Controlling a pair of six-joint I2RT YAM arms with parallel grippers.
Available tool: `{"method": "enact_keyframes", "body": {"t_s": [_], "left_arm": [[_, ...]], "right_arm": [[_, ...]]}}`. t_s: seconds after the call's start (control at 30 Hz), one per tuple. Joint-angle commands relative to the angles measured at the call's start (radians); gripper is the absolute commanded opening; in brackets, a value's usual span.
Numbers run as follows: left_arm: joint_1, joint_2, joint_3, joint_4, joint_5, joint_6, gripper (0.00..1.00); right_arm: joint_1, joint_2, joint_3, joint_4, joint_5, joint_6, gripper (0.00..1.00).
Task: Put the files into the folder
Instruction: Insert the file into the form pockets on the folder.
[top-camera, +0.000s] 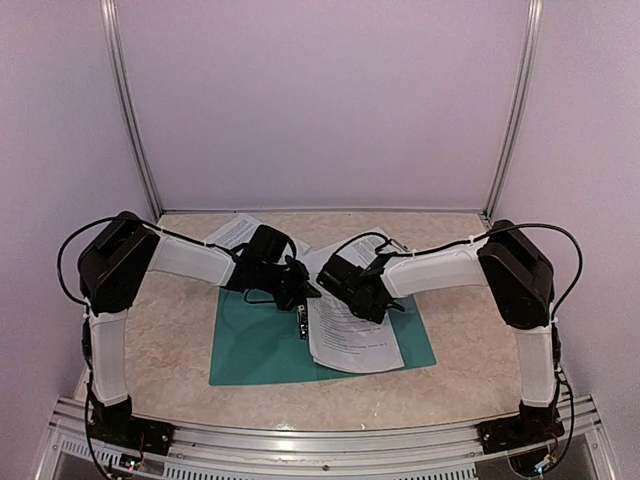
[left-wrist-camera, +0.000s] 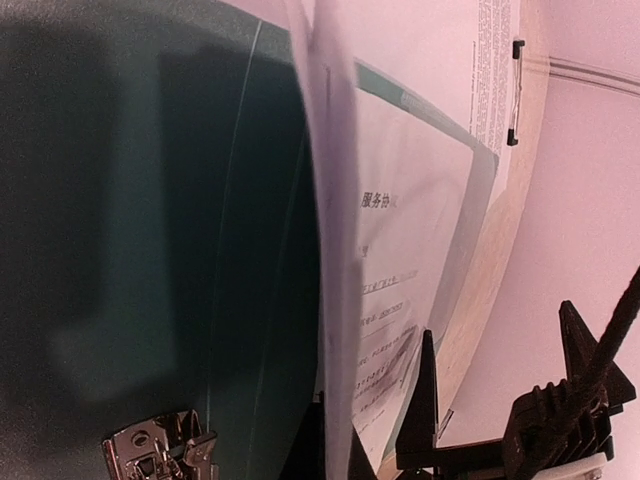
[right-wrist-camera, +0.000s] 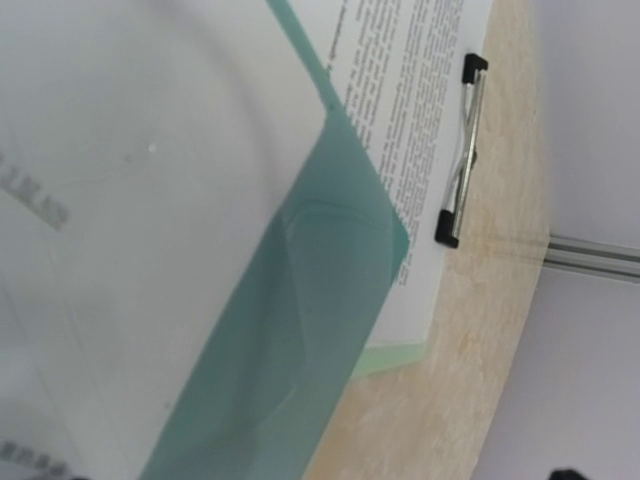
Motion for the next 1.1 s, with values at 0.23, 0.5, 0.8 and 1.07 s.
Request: {"method": "enact_keyframes", "body": {"t_s": [0.23,0.5,0.8,1.07], "left_arm": [[-0.016,0.017,0.019,-0.009,0.002,0.005,0.00],[-0.018,0.018,0.039,-0.043,-0.013,0.062,0.00],[-0.019,0.016,0.056,-0.110,-0.036,0.111,0.00],[-0.019,0.002,0.042,-0.110,-0.043,0.124,0.00]], "right_arm": [[0.005,-0.027,0.019,-0.027,-0.011,0.007,0.97],[0.028,-0.070,0.014,-0.118,-0.076,0.109,0.99],[0.023,-0.244,-0.069,-0.150,-0.195,0.316,0.99],[-0.236,-0.475,-0.352,0.199,-0.646,0.442,0.99]]}}
